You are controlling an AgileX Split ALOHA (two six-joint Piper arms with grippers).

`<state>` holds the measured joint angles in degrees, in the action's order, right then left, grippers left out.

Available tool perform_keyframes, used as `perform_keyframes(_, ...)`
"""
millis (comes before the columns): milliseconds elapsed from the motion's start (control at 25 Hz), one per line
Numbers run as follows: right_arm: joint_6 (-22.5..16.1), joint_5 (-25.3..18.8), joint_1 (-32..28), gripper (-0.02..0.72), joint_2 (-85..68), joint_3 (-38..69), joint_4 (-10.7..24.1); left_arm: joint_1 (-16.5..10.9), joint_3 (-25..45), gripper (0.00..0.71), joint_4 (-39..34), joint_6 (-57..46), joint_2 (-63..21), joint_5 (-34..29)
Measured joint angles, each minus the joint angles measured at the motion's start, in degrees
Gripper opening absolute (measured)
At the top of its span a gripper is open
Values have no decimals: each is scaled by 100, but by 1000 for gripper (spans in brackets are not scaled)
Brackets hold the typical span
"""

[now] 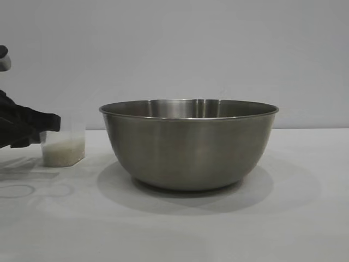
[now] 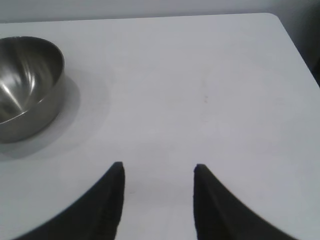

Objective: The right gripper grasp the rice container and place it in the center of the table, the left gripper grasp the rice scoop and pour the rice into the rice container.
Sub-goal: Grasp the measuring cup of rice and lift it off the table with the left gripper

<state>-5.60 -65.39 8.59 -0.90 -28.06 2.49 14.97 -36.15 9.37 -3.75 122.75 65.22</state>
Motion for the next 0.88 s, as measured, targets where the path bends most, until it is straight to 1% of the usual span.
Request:
perform_keyframes(40,0,0,0,270,0,0,0,0,-9,237,-29,0,0,0)
perform_keyframes(200,0,0,0,270,0,0,0,0,-57,63,-156,22,0,0)
perform_keyframes(240,0,0,0,270,0,0,0,0,-67,41,-165,33,0,0)
perform_keyframes(280,0,0,0,270,0,0,0,0,-60,0,-165,44,0,0)
perform_keyframes(520,0,0,0,270,0,0,0,0,-60,0,-191,178,-159,-48)
perform_keyframes(680,0,0,0,270,0,0,0,0,-60,0,-479,785,-590,-48)
perform_keyframes(880,0,0,0,270,0,0,0,0,-60,0,-1096,1817,-1186,-48)
